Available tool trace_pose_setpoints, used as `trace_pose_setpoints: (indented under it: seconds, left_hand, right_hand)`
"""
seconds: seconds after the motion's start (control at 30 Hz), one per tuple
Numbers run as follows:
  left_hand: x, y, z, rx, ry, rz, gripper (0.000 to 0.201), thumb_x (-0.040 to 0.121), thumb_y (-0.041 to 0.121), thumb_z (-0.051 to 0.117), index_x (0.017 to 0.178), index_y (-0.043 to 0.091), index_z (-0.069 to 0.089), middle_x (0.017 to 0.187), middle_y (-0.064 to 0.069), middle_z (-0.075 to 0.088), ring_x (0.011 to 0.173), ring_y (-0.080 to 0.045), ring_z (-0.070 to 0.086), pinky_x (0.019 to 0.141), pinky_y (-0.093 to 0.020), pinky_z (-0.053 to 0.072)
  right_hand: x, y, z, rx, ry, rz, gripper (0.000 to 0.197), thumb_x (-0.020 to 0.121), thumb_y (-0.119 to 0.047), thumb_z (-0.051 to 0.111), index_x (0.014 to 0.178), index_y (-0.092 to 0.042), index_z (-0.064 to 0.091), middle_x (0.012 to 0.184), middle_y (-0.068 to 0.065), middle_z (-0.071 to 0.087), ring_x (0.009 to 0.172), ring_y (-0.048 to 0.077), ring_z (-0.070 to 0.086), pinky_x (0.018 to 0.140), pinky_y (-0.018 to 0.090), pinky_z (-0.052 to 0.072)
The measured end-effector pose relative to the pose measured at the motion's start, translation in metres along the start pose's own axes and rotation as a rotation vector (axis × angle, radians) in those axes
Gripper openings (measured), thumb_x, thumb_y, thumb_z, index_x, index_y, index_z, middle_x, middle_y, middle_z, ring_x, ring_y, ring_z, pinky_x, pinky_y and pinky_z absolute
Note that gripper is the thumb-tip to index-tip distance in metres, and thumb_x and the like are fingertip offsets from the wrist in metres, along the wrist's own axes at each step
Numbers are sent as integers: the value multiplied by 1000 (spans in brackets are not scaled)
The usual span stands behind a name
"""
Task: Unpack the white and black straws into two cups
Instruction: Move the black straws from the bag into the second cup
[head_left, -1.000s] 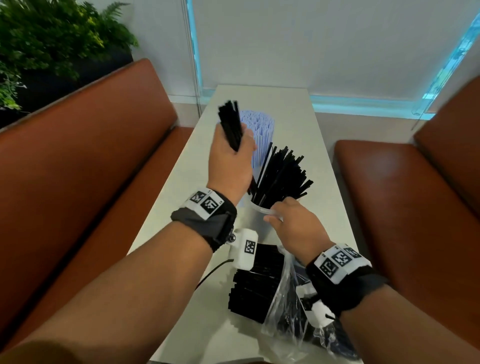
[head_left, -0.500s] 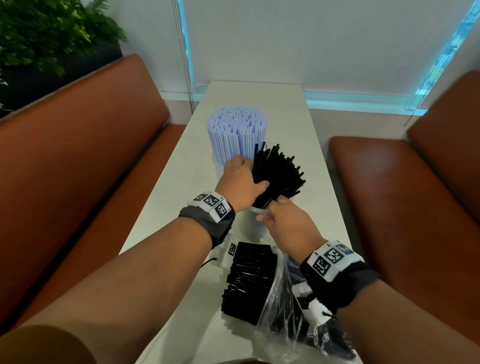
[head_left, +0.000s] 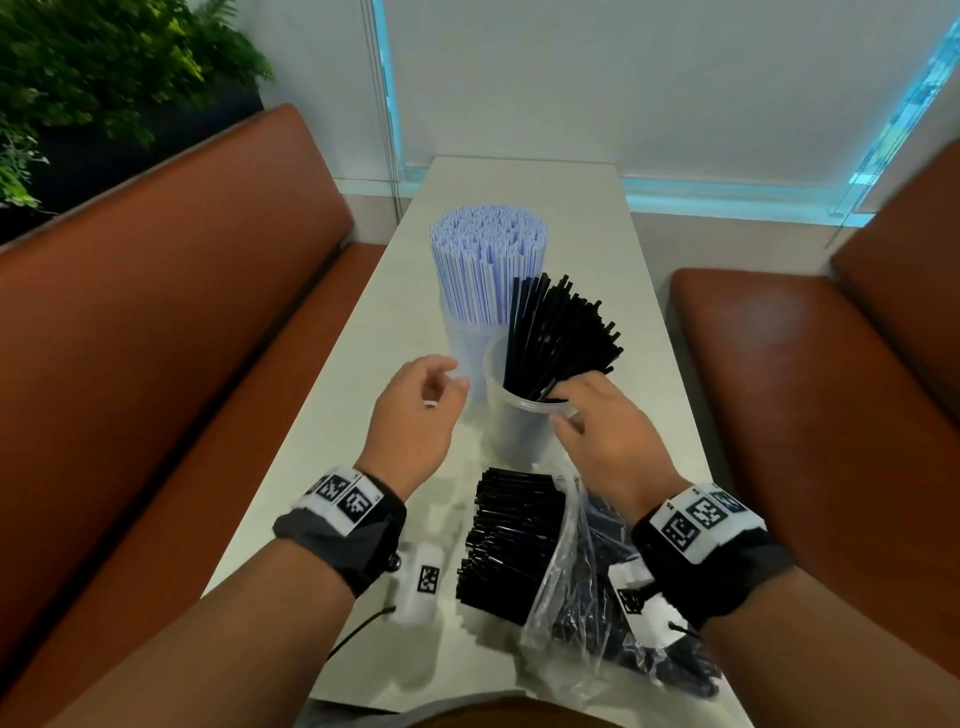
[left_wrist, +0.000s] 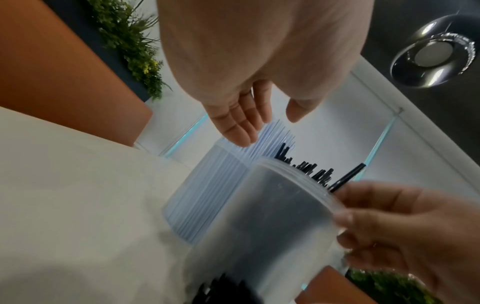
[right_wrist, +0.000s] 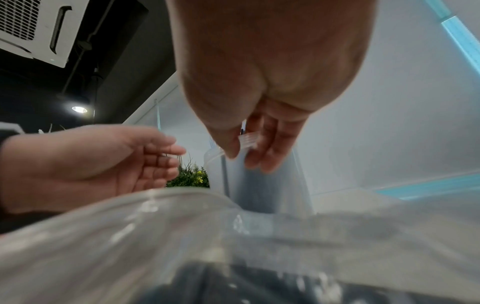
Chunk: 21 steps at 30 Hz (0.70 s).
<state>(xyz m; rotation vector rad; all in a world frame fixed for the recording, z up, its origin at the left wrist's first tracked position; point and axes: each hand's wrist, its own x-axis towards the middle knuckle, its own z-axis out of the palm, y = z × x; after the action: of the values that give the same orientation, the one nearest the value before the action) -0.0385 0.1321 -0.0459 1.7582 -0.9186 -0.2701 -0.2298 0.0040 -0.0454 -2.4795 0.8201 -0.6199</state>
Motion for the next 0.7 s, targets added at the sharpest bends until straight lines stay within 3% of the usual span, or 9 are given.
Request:
trace_pose_setpoints:
  seconds: [0.07, 0.13, 0.2, 0.27, 0.37, 0.43, 0.6, 0.7]
  left_hand:
    - [-16, -11, -1, 30, -98, -45, 6, 96, 30, 63, 99, 33, 67, 91, 10, 69, 82, -5, 63, 79, -24, 51]
    - [-30, -18, 4, 109, -243, -41, 6, 95, 32, 64, 94, 38, 67, 90, 13, 69, 82, 0, 62, 78, -22, 49]
    - [-40, -21, 13, 218, -381, 23, 9, 93, 35, 64, 101, 36, 68, 97, 14, 65, 88, 2, 60, 84, -24, 51]
    - [-47, -19, 25, 326, -488, 141, 24, 92, 38, 63, 114, 29, 68, 108, 13, 58, 97, -2, 58, 91, -27, 49]
    - [-53, -13, 44, 453, -581, 314, 47, 92, 41, 64, 133, 19, 60, 127, 7, 50, 116, -10, 50, 100, -25, 42]
    - [-56, -11, 55, 542, -634, 373, 56, 92, 40, 65, 140, 13, 54, 136, -1, 48, 124, -17, 45, 106, -30, 40]
    - [-60, -10, 74, 723, -733, 432, 58, 93, 46, 61, 138, 10, 51, 125, -7, 52, 117, -25, 48, 102, -38, 42]
    - [-62, -7, 78, 753, -749, 446, 53, 94, 43, 59, 135, 10, 51, 121, -8, 54, 112, -26, 50, 97, -41, 46]
  right_hand:
    - [-11, -5, -2, 21, 144, 26, 10, 93, -33, 55, 100, -39, 59, 100, -20, 51, 70, 2, 57, 59, 12, 37]
    - [-21, -6, 0, -61, 134, 143, 15, 88, -51, 48, 95, -38, 51, 83, -17, 53, 67, 2, 56, 54, 17, 35]
    - [-28, -3, 5, -220, -96, 344, 38, 81, -69, 38, 97, -35, 46, 75, -13, 53, 65, 4, 54, 55, 29, 35]
    - [-33, 0, 8, -358, -290, 472, 50, 76, -76, 41, 97, -31, 45, 80, -8, 55, 73, 20, 55, 60, 33, 36]
    - [-33, 1, 13, -403, -361, 463, 36, 84, -59, 51, 88, -23, 51, 87, -1, 64, 72, 23, 54, 52, 30, 32]
    - [-31, 0, 12, -373, -352, 454, 26, 87, -45, 54, 85, -20, 57, 82, -1, 62, 73, 23, 57, 52, 29, 32]
    - [-28, -3, 3, -296, -323, 461, 21, 90, -33, 53, 89, -15, 64, 84, 2, 64, 77, 25, 61, 59, 30, 38]
    - [-28, -4, 3, -294, -313, 460, 20, 92, -31, 53, 90, -14, 64, 85, 2, 65, 77, 23, 61, 57, 29, 37]
